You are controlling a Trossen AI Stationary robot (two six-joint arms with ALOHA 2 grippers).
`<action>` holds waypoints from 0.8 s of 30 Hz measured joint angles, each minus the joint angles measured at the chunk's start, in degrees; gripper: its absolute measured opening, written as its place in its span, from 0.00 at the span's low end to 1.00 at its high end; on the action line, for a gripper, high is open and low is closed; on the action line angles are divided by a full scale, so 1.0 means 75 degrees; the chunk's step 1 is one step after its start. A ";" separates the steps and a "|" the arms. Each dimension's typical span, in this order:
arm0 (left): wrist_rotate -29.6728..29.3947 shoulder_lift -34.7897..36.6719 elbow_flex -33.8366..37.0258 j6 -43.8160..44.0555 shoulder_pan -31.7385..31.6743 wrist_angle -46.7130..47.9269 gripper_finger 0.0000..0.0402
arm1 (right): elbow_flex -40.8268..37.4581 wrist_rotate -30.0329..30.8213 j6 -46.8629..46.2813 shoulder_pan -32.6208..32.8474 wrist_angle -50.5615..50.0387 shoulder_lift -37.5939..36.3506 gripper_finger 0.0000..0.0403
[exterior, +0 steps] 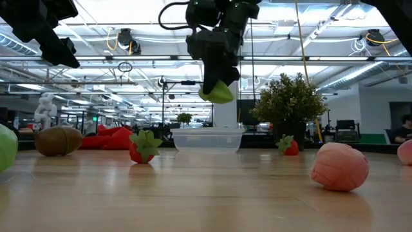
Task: Pick and placing Produce into tupperware
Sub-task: Put the green starfruit into the transparent bin
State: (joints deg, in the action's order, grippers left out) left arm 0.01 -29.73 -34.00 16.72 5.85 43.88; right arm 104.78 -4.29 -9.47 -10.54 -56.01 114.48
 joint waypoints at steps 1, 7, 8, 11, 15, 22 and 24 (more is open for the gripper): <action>0.0000 -0.0001 0.0000 -0.0004 -0.0002 0.0000 0.71 | 0.0025 0.0003 0.0070 -0.0113 0.0003 0.0000 0.52; -0.0003 0.0000 0.0000 -0.0022 -0.0003 -0.0004 0.71 | 0.0036 -0.0008 0.0425 -0.0651 0.0180 0.0000 0.52; -0.0003 0.0000 0.0000 -0.0022 -0.0003 -0.0012 0.71 | 0.0036 -0.0023 0.0485 -0.0719 0.0221 0.0000 0.52; -0.0005 0.0002 0.0000 -0.0025 -0.0003 -0.0044 0.71 | 0.0036 -0.0054 0.0595 -0.0879 0.0345 0.0003 0.52; -0.0065 -0.0001 0.0000 -0.0070 -0.0003 -0.0047 0.71 | 0.0036 -0.0263 0.0684 -0.0999 0.0489 0.0017 0.52; -0.0082 -0.0004 0.0000 -0.0072 -0.0003 -0.0061 0.71 | 0.0036 -0.0516 0.0815 -0.1080 0.0627 0.0376 0.52; -0.0082 -0.0004 0.0000 -0.0074 -0.0003 -0.0062 0.71 | 0.0036 -0.0657 0.0841 -0.1146 0.0635 0.0464 0.52</action>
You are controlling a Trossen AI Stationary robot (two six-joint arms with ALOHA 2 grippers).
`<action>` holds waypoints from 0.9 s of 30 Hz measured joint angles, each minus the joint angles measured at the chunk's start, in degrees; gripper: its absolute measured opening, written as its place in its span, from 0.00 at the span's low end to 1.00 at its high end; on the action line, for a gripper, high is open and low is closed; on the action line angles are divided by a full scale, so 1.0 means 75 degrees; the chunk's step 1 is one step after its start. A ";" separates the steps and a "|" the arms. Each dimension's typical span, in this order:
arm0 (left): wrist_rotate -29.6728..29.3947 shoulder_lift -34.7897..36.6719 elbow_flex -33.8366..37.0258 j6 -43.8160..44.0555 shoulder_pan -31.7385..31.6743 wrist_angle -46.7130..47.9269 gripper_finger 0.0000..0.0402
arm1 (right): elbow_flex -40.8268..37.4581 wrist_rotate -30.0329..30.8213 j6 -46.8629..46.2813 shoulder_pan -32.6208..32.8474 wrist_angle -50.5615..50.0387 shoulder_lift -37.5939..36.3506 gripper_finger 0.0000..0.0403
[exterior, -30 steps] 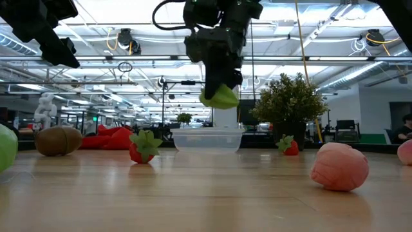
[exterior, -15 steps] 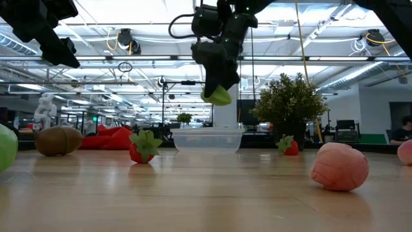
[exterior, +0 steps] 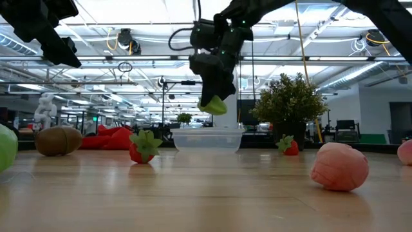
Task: Pick and placing Produce into tupperware
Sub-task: Put the green starfruit into the transparent bin
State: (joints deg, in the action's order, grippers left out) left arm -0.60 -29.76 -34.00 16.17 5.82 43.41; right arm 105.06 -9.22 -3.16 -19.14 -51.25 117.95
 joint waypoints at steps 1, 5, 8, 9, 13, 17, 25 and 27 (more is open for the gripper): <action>0.0000 0.0000 0.0000 0.0001 0.0000 -0.0001 0.71 | 0.0016 -0.0011 0.0004 -0.0029 -0.0020 0.0025 0.52; 0.0000 0.0000 0.0000 0.0002 0.0000 0.0001 0.71 | 0.0303 -0.0015 0.0114 -0.0154 -0.0228 0.0178 0.52; 0.0000 -0.0027 0.0000 -0.0003 0.0000 0.0001 0.71 | 0.0573 -0.0025 0.0143 -0.0245 -0.0429 0.0419 0.52; 0.0000 -0.0034 0.0000 -0.0004 0.0000 0.0003 0.71 | 0.0634 -0.0022 0.0175 -0.0256 -0.0497 0.0531 0.52; 0.0000 -0.0090 0.0000 -0.0069 0.0000 0.0001 0.71 | 0.0694 -0.0031 0.0308 -0.0261 -0.0634 0.0845 0.52; 0.0000 -0.0176 0.0000 -0.0088 0.0000 0.0004 0.71 | 0.0697 -0.0065 0.0330 -0.0272 -0.0646 0.0923 0.52; 0.0003 -0.0439 0.0000 -0.0100 0.0000 0.0006 0.71 | 0.0705 -0.0056 0.0378 -0.0345 -0.0497 0.1054 0.52; 0.0003 -0.0506 0.0000 -0.0136 0.0000 0.0007 0.71 | 0.0693 -0.0054 0.0410 -0.0350 -0.0522 0.1178 0.52</action>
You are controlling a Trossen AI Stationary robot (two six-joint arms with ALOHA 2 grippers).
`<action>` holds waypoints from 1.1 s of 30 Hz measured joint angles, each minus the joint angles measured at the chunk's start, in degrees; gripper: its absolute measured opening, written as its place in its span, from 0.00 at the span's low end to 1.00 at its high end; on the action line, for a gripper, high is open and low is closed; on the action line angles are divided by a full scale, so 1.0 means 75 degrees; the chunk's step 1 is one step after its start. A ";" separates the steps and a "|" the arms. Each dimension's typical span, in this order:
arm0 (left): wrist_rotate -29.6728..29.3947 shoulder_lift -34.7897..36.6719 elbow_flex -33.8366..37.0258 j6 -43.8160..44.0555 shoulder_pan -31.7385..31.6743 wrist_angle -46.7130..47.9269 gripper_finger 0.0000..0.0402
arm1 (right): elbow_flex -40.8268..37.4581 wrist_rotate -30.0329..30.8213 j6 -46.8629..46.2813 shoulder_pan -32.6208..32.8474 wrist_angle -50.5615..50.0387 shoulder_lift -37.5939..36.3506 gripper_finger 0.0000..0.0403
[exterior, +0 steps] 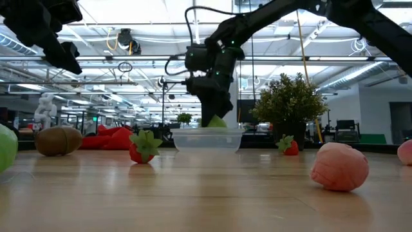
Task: Pick and placing Produce into tupperware
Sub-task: Put the green starfruit into the transparent bin
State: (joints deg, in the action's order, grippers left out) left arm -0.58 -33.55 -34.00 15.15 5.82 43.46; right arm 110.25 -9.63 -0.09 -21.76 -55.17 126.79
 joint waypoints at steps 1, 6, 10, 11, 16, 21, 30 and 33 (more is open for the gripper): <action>0.0000 -0.0023 0.0000 -0.0009 0.0000 0.0000 0.71 | -0.0005 0.0012 0.0031 -0.0005 0.0020 0.0019 0.53; -0.0004 -0.0089 0.0000 -0.0008 0.0000 0.0000 0.71 | 0.0007 0.0012 0.0091 -0.0041 0.0203 -0.0027 0.54; -0.0102 -0.0092 0.0000 -0.0008 0.0000 0.0001 0.71 | 0.0004 0.0015 0.0087 -0.0046 0.0189 0.0001 0.54; -0.0120 -0.0094 0.0000 -0.0008 0.0000 0.0002 0.71 | 0.0004 0.0013 0.0093 -0.0046 0.0234 0.0014 0.53; -0.0128 -0.0092 0.0000 -0.0007 0.0000 0.0001 0.71 | 0.0001 0.0011 0.0075 -0.0046 0.0289 0.0128 0.54; -0.0128 -0.0092 0.0000 -0.0006 0.0000 0.0002 0.71 | -0.0002 -0.0067 0.0103 -0.0046 0.0357 0.0238 0.54; -0.0131 -0.0092 0.0000 -0.0017 0.0000 0.0001 0.71 | -0.0005 -0.0142 0.0081 -0.0043 0.0292 0.0441 0.54; -0.0130 -0.0092 0.0000 -0.0042 0.0000 0.0003 0.71 | -0.0005 -0.0154 0.0085 -0.0043 0.0317 0.0465 0.54</action>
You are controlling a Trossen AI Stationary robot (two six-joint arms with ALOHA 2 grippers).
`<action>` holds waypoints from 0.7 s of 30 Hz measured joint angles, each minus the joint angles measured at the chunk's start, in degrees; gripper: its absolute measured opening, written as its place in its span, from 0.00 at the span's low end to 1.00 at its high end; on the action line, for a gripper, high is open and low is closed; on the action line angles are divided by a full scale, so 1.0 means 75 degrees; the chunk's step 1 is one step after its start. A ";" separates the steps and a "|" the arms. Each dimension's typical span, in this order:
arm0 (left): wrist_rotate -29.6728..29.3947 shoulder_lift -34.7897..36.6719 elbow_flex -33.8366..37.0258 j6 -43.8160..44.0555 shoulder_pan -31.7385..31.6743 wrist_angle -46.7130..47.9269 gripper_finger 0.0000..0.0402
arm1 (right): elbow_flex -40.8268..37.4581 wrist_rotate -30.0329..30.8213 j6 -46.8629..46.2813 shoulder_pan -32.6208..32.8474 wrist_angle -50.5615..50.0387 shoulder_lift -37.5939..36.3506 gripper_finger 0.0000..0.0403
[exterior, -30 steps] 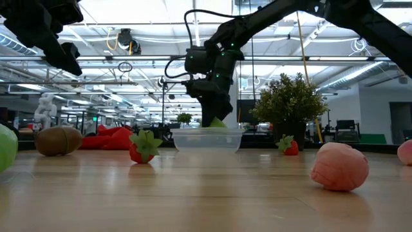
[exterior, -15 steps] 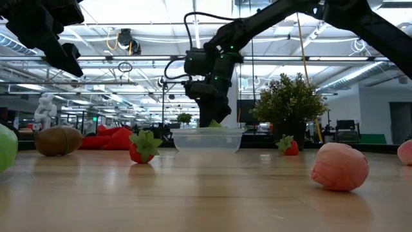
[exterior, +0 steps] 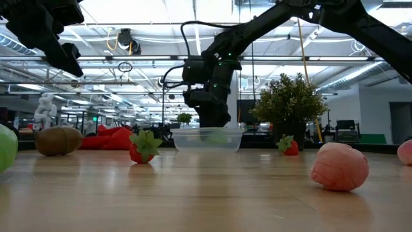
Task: Pick and placing Produce into tupperware
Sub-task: Put the green starfruit into the transparent bin
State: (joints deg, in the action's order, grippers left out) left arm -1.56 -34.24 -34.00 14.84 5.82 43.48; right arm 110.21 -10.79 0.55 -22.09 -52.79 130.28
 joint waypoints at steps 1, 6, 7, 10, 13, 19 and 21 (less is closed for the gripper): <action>-0.0001 0.0000 0.0000 -0.0001 0.0000 0.0000 0.71 | 0.0000 0.0001 0.0011 0.0000 0.0013 0.0000 0.54; -0.0001 0.0000 0.0000 -0.0022 0.0000 0.0000 0.71 | 0.0003 0.0000 0.0018 -0.0006 0.0095 -0.0006 0.54; -0.0001 0.0000 0.0000 -0.0022 0.0000 0.0003 0.71 | 0.0003 -0.0003 0.0021 -0.0006 0.0095 -0.0006 0.54; -0.0001 0.0002 0.0000 -0.0022 0.0000 0.0003 0.71 | 0.0003 -0.0004 0.0087 -0.0006 0.0110 -0.0006 0.54; -0.0001 0.0003 0.0000 -0.0022 0.0000 0.0003 0.71 | 0.0003 -0.0006 0.0083 -0.0006 0.0163 -0.0006 0.54; -0.0001 0.0000 0.0000 -0.0019 0.0000 0.0003 0.71 | 0.0003 -0.0009 0.0102 -0.0006 0.0168 -0.0006 0.54; 0.0001 0.0000 0.0000 -0.0019 0.0000 0.0003 0.71 | 0.0003 -0.0009 0.0103 -0.0006 0.0167 -0.0006 0.54</action>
State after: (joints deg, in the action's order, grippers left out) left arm -1.54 -34.24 -34.00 14.70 5.82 43.51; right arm 110.24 -10.85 1.32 -22.13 -51.54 130.23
